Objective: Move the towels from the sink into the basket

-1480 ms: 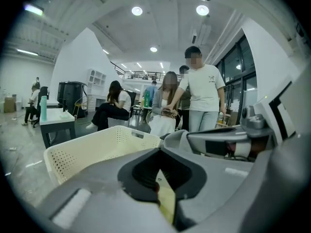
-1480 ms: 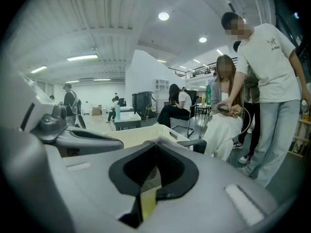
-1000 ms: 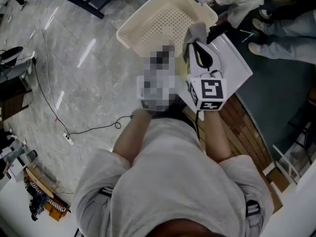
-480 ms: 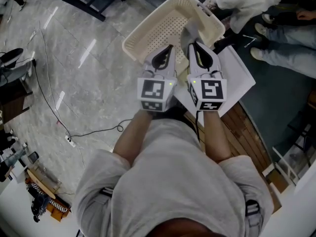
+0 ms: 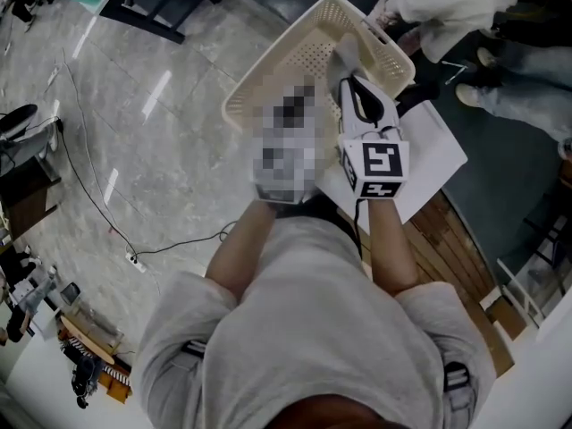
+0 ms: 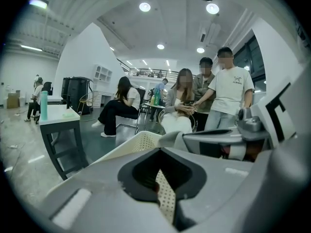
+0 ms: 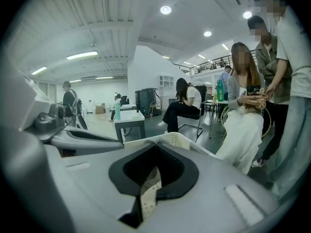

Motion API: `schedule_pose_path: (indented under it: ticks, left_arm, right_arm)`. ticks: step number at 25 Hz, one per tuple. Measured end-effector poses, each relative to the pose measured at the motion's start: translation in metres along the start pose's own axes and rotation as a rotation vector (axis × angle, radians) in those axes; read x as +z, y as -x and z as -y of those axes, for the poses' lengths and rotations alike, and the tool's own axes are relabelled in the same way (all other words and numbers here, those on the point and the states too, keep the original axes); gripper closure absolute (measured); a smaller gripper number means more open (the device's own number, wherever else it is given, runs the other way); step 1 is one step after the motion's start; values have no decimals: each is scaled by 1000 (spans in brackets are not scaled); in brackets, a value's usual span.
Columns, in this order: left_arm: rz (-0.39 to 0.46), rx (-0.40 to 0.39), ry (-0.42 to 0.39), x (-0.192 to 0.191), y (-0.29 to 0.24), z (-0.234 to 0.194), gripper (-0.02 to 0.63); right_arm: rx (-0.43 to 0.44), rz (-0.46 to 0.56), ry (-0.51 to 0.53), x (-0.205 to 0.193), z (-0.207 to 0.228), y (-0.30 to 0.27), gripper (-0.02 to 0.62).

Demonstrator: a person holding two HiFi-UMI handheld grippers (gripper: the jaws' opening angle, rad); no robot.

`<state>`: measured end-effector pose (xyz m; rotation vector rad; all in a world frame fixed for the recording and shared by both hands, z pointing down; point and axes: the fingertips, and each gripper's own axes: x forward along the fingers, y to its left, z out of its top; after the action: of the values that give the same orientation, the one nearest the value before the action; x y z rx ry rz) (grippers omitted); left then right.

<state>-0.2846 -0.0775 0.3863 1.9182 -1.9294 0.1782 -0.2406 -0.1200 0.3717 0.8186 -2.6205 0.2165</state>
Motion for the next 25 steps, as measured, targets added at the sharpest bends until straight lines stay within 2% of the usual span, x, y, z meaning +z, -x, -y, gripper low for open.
schedule_pose_path:
  ticks: [14, 17, 20, 25]
  left_arm:
    - [-47, -19, 33, -10, -26, -28, 586]
    - [-51, -17, 35, -11, -27, -30, 586]
    - [-54, -14, 36, -12, -26, -31, 586]
    - [-49, -6, 37, -11, -24, -27, 586]
  right_arm:
    - [-23, -144, -42, -30, 12, -66, 583]
    - [-41, -146, -48, -31, 15, -71, 580]
    - [-23, -153, -64, -32, 14, -73, 517]
    - [-20, -137, -71, -27, 17, -64, 511]
